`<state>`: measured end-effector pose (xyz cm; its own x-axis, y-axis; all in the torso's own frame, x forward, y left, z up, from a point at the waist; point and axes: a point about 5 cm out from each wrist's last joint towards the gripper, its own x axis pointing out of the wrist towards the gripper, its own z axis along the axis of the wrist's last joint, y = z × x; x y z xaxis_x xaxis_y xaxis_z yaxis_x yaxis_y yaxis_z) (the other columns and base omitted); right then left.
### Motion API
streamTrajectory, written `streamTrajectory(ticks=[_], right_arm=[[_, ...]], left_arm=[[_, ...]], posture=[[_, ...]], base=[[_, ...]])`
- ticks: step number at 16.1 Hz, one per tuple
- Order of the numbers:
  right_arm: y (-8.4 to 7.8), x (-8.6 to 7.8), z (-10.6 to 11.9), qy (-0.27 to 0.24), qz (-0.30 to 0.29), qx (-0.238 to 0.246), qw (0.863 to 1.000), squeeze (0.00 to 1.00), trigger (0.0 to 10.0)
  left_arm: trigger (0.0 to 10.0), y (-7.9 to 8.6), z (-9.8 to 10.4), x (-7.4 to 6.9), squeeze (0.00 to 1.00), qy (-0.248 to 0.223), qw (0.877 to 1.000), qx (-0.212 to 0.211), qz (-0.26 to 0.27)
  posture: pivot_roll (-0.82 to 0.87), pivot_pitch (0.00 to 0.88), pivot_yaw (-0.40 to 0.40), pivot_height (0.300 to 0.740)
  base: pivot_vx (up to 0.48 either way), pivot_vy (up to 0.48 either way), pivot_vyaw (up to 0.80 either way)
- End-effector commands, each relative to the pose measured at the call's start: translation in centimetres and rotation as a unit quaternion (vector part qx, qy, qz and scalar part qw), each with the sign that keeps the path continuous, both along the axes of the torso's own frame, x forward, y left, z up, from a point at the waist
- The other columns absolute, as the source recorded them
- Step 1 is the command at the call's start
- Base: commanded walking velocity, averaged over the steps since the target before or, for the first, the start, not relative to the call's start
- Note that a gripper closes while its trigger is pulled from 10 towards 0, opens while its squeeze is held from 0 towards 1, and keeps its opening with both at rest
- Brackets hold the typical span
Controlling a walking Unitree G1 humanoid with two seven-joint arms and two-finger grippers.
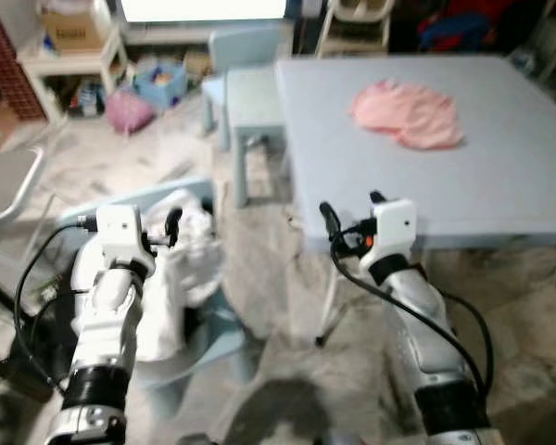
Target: Hang hanger
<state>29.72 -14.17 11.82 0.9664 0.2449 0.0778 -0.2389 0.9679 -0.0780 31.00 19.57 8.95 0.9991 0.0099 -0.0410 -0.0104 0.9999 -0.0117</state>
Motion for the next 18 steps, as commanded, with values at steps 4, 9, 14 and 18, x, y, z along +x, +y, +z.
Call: streamTrajectory(ticks=[4,9,14,18], right_arm=[[0.2,0.1,0.2,-0.007,0.004,-0.005,1.0,0.0,10.0],[0.8,0.1,0.2,-0.009,0.028,-0.016,0.999,0.0,10.0],[0.8,0.1,0.2,-0.012,0.026,-0.023,0.999,0.0,10.0],[0.7,-0.1,0.2,-0.009,0.028,-0.013,0.999,0.0,10.0]], left_arm=[[10.0,0.3,-1.4,-0.6,0.0,0.059,0.997,0.018,0.035],[10.0,0.7,-3.3,-1.8,0.0,0.117,0.99,0.037,0.063],[10.0,0.3,-3.7,-1.8,0.0,0.139,0.989,0.035,0.047],[10.0,-0.4,-3.2,-0.7,0.0,0.135,0.99,0.049,0.007]], posture=[[0.0,0.0,-0.021,0.74],[0.01,0.0,-0.023,0.74],[0.01,0.0,-0.021,0.74],[0.0,0.0,-0.021,0.74]], base=[[0.0,0.0,0.0],[0.0,0.0,0.0],[0.0,0.0,0.41],[0.0,0.0,0.0]])
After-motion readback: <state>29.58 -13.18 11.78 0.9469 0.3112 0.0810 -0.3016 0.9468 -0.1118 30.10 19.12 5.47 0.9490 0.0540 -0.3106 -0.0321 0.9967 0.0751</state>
